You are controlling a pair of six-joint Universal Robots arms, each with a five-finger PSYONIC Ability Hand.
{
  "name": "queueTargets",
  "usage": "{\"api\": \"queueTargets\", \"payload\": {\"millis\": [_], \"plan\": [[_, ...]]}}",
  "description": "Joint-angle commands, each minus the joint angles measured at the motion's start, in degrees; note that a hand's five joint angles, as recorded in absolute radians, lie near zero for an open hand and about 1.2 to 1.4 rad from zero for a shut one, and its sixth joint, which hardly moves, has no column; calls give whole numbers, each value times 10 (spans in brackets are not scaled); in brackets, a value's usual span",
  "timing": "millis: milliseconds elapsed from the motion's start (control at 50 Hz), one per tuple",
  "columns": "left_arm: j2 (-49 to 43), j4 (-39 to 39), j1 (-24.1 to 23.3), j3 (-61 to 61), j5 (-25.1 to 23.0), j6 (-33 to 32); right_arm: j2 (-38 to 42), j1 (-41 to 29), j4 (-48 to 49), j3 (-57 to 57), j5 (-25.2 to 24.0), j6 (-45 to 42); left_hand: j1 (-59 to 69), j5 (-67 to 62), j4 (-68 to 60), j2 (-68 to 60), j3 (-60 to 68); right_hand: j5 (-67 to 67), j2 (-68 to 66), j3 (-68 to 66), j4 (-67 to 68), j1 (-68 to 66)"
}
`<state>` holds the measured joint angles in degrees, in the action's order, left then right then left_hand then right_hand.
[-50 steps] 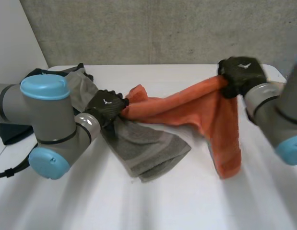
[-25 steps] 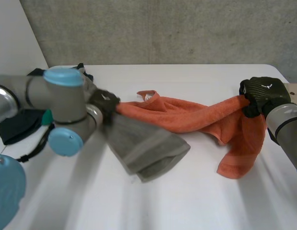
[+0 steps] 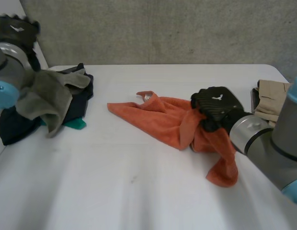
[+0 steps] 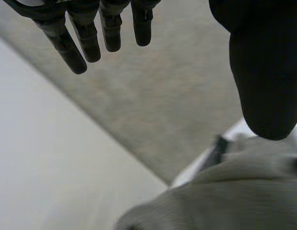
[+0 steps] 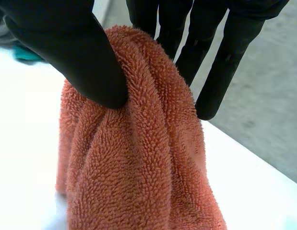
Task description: Fold the laundry.
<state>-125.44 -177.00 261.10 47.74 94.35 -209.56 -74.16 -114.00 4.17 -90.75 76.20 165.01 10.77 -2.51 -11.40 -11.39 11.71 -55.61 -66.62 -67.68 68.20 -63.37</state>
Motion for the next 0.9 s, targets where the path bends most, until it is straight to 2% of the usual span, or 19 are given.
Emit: {"api": "queueTargets", "payload": {"millis": [20, 100, 180, 260, 380, 440, 520, 560, 640, 740, 820, 900], "plan": [[60, -21, -75, 149, -63, 9, -10, -30, -37, -8, -39, -32, -8, 25, 14, 14, -17, -144, -134, -123, 118, -166], [56, -41, -133, 210, -132, 7, -40, -22, -69, -2, -47, -29, -8, 25, 14, 14, -17, -144, -134, -123, 118, -166], [29, -41, -186, 236, -163, 13, -74, -21, -79, 12, -47, -8, -8, 25, 14, 14, -17, -144, -134, -123, 118, -166], [-1, -28, -232, 235, -146, 34, -106, -26, -83, 31, -43, 21, -8, 25, 14, 14, -17, -144, -134, -123, 118, -166], [-49, -22, -267, 200, -106, 54, -146, -32, -94, 51, -38, 65, -8, 25, 14, 14, -17, -144, -134, -123, 118, -166], [-74, -10, -277, 177, -88, 64, -161, -27, -95, 61, -33, 94, 117, -99, -111, -111, 107, -144, -134, -123, 118, -166], [-74, 38, -283, 155, -73, 76, -166, -15, -98, 74, -25, 120, 671, -653, -665, -665, 661, -144, -134, -123, 118, -166], [-50, 57, -271, 148, -56, 86, -160, 1, -98, 75, -25, 117, 692, -675, -686, -686, 683, -144, -134, -123, 118, -166], [39, 60, -250, 166, -29, 114, -115, 43, -100, 80, -30, 93, 692, -675, -686, -686, 683, -144, -134, -123, 118, -166], [164, 67, -249, 193, -58, 130, -18, 77, -130, 119, -27, 25, 692, -675, -686, -686, 683, -144, -134, -123, 118, -166], [161, 96, -249, 191, -94, 135, 74, 80, -166, 176, -12, -34, 692, -675, -686, -686, 683, -144, -134, -123, 118, -166], [82, 133, -241, 153, -96, 133, 156, 71, -194, 239, 10, -73, 692, -675, -686, -686, 683, -144, -134, -123, 118, -166]]}}
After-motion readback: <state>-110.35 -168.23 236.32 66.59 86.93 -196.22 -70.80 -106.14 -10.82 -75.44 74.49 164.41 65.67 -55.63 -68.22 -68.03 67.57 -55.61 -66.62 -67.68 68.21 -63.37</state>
